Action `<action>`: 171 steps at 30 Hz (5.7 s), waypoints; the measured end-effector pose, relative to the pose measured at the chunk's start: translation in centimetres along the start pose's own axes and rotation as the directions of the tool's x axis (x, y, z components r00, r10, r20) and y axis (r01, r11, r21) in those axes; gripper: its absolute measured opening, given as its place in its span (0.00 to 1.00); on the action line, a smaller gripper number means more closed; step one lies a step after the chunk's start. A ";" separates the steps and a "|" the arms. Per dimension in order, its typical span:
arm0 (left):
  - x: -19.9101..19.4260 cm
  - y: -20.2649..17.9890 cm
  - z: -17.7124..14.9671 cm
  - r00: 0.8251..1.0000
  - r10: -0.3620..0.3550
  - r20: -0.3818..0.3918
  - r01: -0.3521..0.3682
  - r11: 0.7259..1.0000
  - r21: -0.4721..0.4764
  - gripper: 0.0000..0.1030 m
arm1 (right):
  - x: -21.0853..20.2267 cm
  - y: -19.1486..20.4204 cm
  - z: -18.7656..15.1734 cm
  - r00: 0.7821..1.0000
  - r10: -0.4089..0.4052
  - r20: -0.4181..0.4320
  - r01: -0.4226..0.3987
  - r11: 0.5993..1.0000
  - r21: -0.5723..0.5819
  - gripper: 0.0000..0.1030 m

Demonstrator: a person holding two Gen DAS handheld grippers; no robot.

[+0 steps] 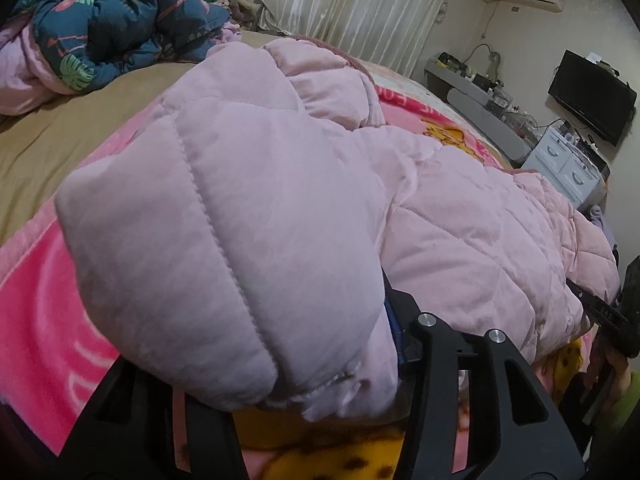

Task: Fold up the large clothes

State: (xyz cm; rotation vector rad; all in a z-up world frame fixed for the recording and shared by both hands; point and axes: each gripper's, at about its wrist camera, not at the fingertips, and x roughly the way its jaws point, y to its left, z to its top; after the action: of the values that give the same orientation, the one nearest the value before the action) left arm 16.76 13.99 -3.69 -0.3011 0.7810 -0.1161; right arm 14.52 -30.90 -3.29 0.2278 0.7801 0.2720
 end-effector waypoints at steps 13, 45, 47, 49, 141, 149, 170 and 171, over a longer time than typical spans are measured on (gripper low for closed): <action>-0.5 1.6 -0.7 1.000 0.002 -0.008 -0.003 0.999 -0.044 0.63 | -0.2 -3.8 -0.2 0.997 0.049 -0.064 -0.032 0.970 0.241 0.81; -0.7 -2.2 0.6 0.988 0.147 -0.039 -0.141 0.982 0.123 0.91 | -3.7 3.7 -0.9 0.991 -0.125 -0.050 0.111 0.968 -0.224 0.95; -0.1 -2.2 0.3 0.988 0.148 -0.045 -0.141 0.981 0.130 0.91 | -2.9 3.2 -1.1 0.990 -0.118 -0.077 0.100 0.974 -0.202 0.96; 0.2 -1.9 0.2 0.989 0.140 -0.047 -0.133 0.983 0.129 0.92 | -2.4 2.7 -1.1 0.990 -0.099 -0.099 0.081 0.981 -0.176 0.96; -14.8 -13.0 -8.8 0.994 0.085 0.067 -0.097 0.974 0.206 0.92 | -18.4 14.5 -11.4 0.996 -0.062 0.065 0.075 0.973 -0.220 0.96; -14.9 -12.9 -8.8 0.994 0.088 0.070 -0.101 0.973 0.210 0.92 | -18.4 14.6 -11.5 0.996 -0.064 0.064 0.077 0.973 -0.217 0.96; -15.2 -12.4 -8.9 0.994 0.081 0.070 -0.094 0.971 0.220 0.92 | -18.3 14.5 -11.7 0.996 -0.069 0.064 0.082 0.972 -0.220 0.96; -15.2 -12.4 -8.9 0.994 0.080 0.070 -0.093 0.971 0.220 0.92 | -18.3 14.5 -11.7 0.996 -0.069 0.063 0.082 0.972 -0.220 0.96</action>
State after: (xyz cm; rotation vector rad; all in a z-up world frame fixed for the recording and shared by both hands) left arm -0.18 3.48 4.42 -0.0571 0.7124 -0.1109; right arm -8.56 -21.96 5.08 -0.0056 0.6962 0.2775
